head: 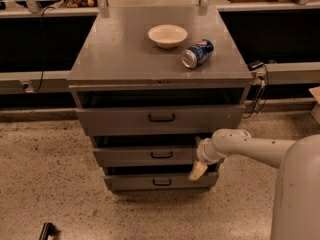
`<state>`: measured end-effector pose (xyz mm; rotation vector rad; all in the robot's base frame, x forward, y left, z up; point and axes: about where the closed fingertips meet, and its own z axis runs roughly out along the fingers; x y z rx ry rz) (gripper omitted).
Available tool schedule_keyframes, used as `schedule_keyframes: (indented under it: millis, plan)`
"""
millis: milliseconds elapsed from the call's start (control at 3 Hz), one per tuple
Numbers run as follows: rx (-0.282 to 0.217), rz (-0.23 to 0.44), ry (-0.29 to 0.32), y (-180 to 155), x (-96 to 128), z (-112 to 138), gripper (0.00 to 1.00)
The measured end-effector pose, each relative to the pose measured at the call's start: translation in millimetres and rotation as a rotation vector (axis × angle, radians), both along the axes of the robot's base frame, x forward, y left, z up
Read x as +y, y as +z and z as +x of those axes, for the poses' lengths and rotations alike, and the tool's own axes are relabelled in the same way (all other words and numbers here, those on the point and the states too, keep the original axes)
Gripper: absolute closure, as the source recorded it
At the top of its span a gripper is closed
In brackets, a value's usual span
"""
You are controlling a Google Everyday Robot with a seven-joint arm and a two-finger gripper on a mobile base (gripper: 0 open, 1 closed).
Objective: Open middle drawer
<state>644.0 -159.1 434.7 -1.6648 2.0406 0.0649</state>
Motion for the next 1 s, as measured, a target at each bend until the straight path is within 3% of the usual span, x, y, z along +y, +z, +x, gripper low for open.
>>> schedule_keyframes:
  millis: [667,1000]
  plan:
    - [-0.003,0.004,0.006,0.8,1.1,6.8,0.42]
    - [0.018,0.0,0.034,-0.8,8.9,2.2,0.5]
